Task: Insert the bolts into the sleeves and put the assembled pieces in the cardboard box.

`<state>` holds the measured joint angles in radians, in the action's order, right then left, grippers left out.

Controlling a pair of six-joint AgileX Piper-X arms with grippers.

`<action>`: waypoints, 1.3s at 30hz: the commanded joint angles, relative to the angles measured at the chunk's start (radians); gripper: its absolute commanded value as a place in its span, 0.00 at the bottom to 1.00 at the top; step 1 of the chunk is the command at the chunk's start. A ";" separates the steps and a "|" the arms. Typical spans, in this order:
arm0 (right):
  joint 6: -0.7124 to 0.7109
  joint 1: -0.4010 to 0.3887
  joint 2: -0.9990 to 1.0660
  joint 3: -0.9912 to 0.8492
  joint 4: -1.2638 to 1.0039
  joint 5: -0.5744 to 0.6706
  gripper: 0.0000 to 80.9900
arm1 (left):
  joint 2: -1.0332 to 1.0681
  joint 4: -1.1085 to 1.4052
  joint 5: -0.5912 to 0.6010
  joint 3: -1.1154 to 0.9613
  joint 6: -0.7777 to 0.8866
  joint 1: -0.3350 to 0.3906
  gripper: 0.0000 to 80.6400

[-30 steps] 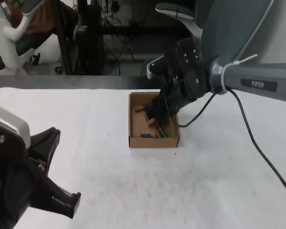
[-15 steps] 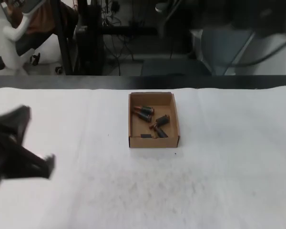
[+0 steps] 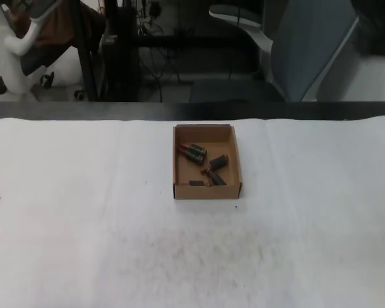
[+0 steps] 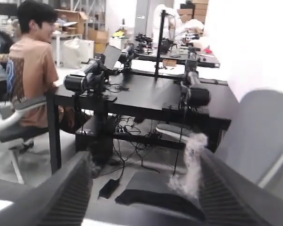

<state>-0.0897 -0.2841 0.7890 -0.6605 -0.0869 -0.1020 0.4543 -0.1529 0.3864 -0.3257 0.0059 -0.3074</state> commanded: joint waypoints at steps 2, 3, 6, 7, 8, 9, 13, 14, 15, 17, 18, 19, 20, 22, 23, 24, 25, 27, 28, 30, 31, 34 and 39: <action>0.137 -0.005 -0.156 0.177 -0.024 -0.053 0.55 | -0.009 0.066 0.050 0.099 0.116 0.005 0.02; 0.190 -0.005 -0.193 0.222 -0.024 -0.048 0.46 | -0.009 0.092 0.050 0.129 0.153 0.014 0.02; 0.226 -0.015 -0.281 0.354 -0.024 -0.042 0.16 | -0.009 0.245 0.039 0.216 0.179 0.065 0.02; 0.223 -0.019 -0.293 0.389 -0.024 -0.042 0.08 | -0.009 0.298 0.029 0.237 0.169 0.084 0.02; 0.224 -0.022 -0.299 0.429 -0.024 -0.036 0.01 | -0.009 0.336 0.033 0.261 0.166 0.109 0.02; 0.212 -0.027 -0.299 0.467 -0.024 -0.024 0.00 | -0.009 0.371 0.038 0.281 0.166 0.137 0.02; 0.081 -0.056 -0.273 0.579 -0.024 -0.013 0.00 | -0.009 0.400 0.022 0.318 0.088 0.271 0.02; 0.024 -0.062 -0.263 0.603 -0.024 -0.013 0.00 | -0.009 0.395 0.007 0.323 0.055 0.310 0.02; -0.006 -0.067 -0.254 0.621 -0.024 -0.010 0.00 | -0.009 0.385 -0.018 0.326 0.016 0.348 0.02; -0.013 -0.077 -0.233 0.659 -0.024 0.009 0.00 | -0.009 0.360 -0.101 0.326 -0.032 0.421 0.02; 0.001 -0.079 -0.225 0.661 -0.024 0.022 0.00 | -0.009 0.357 -0.146 0.326 -0.036 0.446 0.02; 0.020 -0.084 -0.218 0.661 -0.024 0.039 0.00 | -0.009 0.357 -0.179 0.326 -0.036 0.475 0.02; 0.043 -0.085 -0.211 0.661 -0.015 0.048 0.00 | -0.009 0.355 -0.224 0.326 -0.036 0.500 0.02; 0.090 -0.085 -0.201 0.661 0.029 0.048 0.00 | -0.009 0.291 -0.297 0.326 -0.036 0.539 0.02; 0.102 -0.085 -0.198 0.661 0.029 0.038 0.00 | -0.009 0.263 -0.316 0.326 -0.036 0.551 0.02; 0.128 -0.085 -0.197 0.661 0.029 0.040 0.00 | -0.006 0.237 -0.336 0.326 -0.036 0.561 0.02; 0.142 -0.085 -0.197 0.661 0.029 0.039 0.00 | -0.006 0.213 -0.340 0.326 -0.036 0.566 0.02; 0.143 -0.085 -0.197 0.661 0.029 0.039 0.00 | -0.003 0.170 -0.330 0.326 -0.028 0.567 0.02; 0.143 -0.085 -0.197 0.661 0.029 0.039 0.00 | -0.003 0.153 -0.317 0.326 -0.029 0.567 0.02; 0.143 -0.085 -0.197 0.661 0.029 0.039 0.00 | -0.003 0.153 -0.278 0.326 -0.028 0.567 0.02; 0.143 -0.085 -0.197 0.661 0.029 0.039 0.00 | -0.003 0.153 -0.260 0.326 -0.028 0.567 0.02; 0.143 -0.085 -0.197 0.661 0.029 0.039 0.00 | -0.003 0.153 -0.242 0.326 -0.028 0.567 0.02; 0.143 -0.085 -0.197 0.661 0.029 0.039 0.00 | -0.003 0.153 -0.242 0.326 -0.028 0.567 0.02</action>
<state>0.0500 -0.3679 0.5908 0.0090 -0.0580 -0.0684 0.4543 0.0000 0.1364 0.0086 -0.0241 0.2550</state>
